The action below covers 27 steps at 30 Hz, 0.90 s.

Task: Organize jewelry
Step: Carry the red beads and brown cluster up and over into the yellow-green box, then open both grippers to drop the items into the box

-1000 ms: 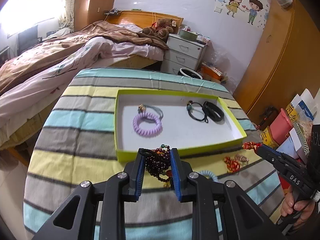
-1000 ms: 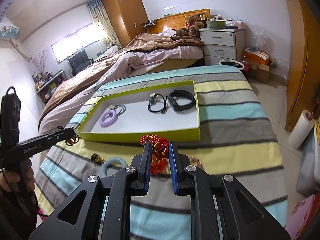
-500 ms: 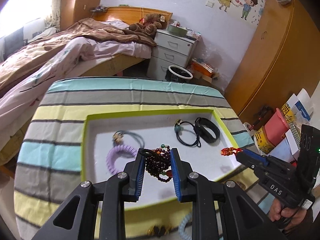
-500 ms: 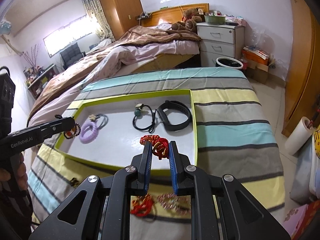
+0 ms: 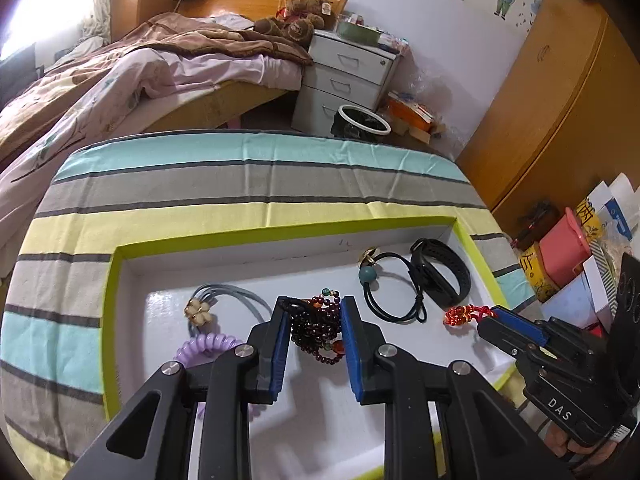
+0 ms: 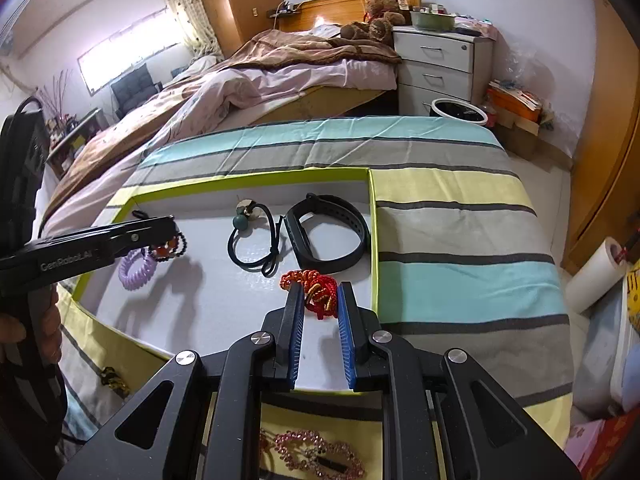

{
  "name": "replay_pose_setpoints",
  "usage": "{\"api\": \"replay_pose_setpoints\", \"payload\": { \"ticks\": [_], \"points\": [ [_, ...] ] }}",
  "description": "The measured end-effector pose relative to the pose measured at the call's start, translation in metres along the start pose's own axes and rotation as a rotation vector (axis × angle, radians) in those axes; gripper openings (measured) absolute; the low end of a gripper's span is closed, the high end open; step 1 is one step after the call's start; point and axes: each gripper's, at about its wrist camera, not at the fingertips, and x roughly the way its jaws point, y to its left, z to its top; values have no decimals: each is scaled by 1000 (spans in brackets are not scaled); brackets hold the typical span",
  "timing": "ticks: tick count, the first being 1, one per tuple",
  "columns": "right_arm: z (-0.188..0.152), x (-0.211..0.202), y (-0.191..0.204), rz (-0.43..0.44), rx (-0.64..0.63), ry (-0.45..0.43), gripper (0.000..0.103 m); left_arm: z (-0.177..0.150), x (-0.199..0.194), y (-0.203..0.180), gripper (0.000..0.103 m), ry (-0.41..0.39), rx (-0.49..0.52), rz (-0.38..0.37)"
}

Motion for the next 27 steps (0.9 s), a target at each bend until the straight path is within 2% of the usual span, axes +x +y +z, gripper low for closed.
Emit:
{"api": "replay_pose_setpoints", "payload": {
  "ticks": [19,24,27],
  "points": [
    [1,8,9,-50,-72,25,17,3,20,5,26,41,-19,2],
    [1,8,9,-57,-77,25,18,3,22,5,29,46,-18,0],
    [2,8,9,-47,-73,23,20,3,22,6,36,43,-23,-2]
  ]
}}
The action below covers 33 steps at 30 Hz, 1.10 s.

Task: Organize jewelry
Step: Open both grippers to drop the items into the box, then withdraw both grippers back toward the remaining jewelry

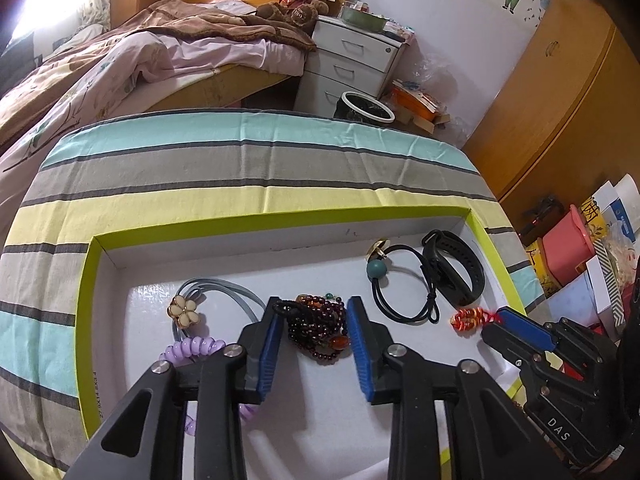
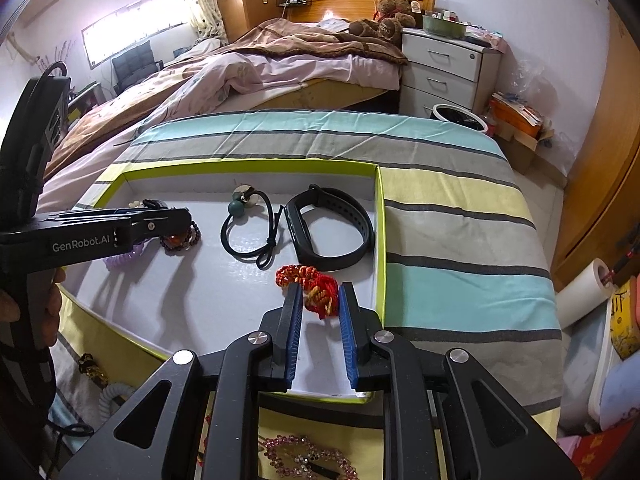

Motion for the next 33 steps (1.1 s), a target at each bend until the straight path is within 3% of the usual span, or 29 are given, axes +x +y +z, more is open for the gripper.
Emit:
{"api": "replay_pose_setpoints", "payload": {
  "ticks": [2,9,12,27,30,33],
  "points": [
    [0,-1,1,2,-2,-2,22,-1,-2,0,42,-5,-4,2],
    [1,-6,2,12,8,-22,32,-5,-15,-3,44,-24,3,-10],
    [0,-10,3,12,13,-27,32,-8,-23,-6,53,-34,16,-1],
    [-20,-50,10,38,39,-99,33,-49,-88,-8,53,-113,-10,-20],
    [-27,-58,10,47,45,-106,47,-63,-100,-4,53,-127,-23,-21],
    [-35,-65,9,54,50,-117,48,-74,-110,1,53,-140,-33,-16]
  ]
}}
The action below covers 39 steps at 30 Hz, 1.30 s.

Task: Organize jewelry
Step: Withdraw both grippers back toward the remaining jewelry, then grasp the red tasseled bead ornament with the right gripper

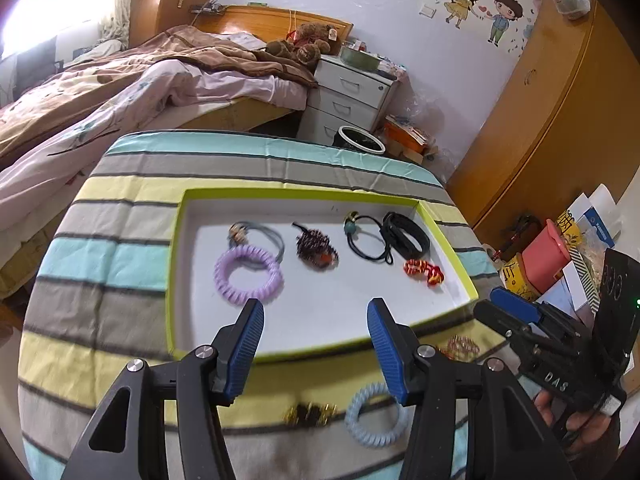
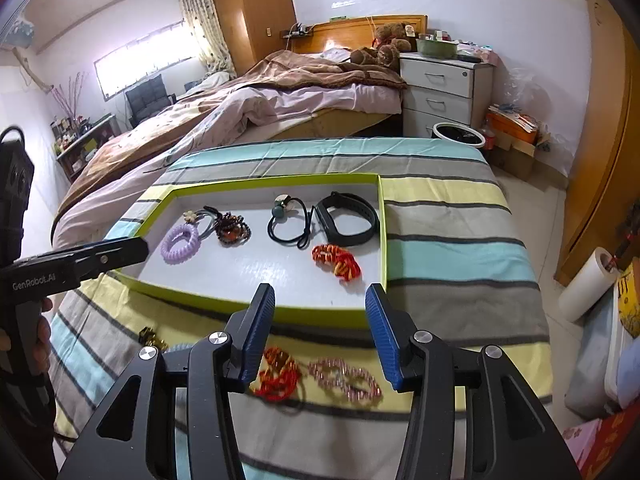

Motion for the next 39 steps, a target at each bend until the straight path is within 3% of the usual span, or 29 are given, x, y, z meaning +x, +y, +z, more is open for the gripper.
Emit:
{"api": "replay_pose_setpoints", "payload": {
  "ticks": [8,20,30,39],
  "points": [
    [-25,-10,5,19,7,20,48,-27,-22,15,54,-12,-37,19],
    [-42,8,20,41,-11,92,48,-64,-43,43,57,-17,-92,45],
    [-43,19,30,41,-28,119,47,-80,-42,54,57,15,-124,-4],
    [-43,32,38,-10,-70,143,31,-85,-41,54,57,36,-121,-1]
  ]
}}
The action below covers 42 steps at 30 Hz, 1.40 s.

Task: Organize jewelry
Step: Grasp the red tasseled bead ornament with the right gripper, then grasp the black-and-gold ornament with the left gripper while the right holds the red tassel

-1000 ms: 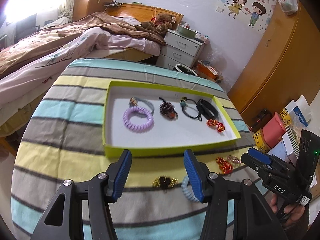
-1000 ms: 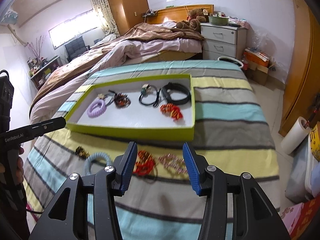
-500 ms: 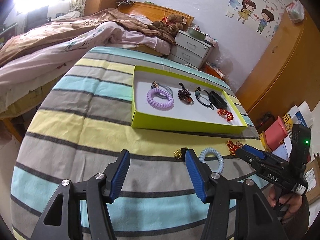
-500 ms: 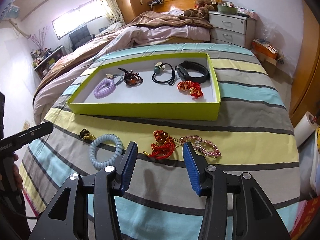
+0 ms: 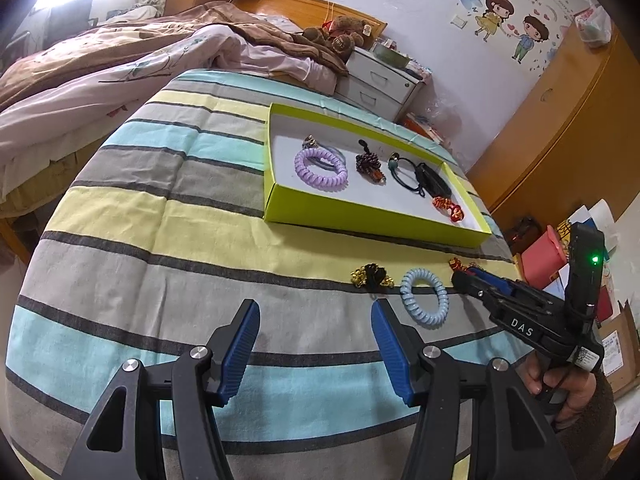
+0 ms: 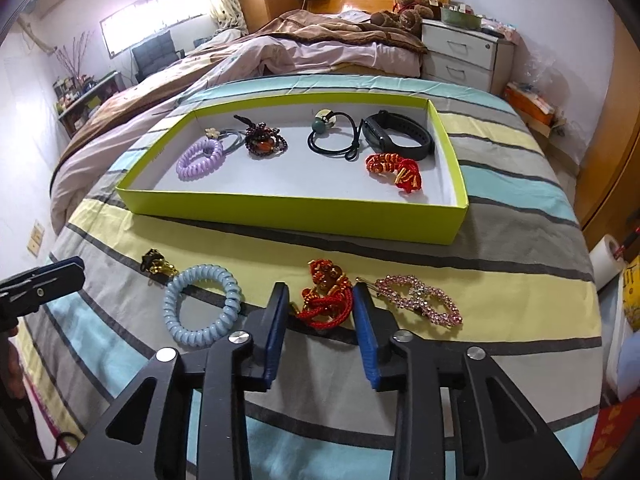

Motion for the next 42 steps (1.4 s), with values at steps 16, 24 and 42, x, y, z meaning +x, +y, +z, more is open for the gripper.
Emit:
{"api": "replay_pose_setpoints", "payload": {
  "ticks": [16,24,42],
  "points": [
    [-3,-11,-9,2,35,-44,20,2,12,-18,57,14,60,2],
    [-3,-21,-11,32,58,-74,20,8,34,-36,57,53,147,41],
    [-6,-30,-16,60,85,-99,20,15,64,-67,57,53,354,186]
  ]
}}
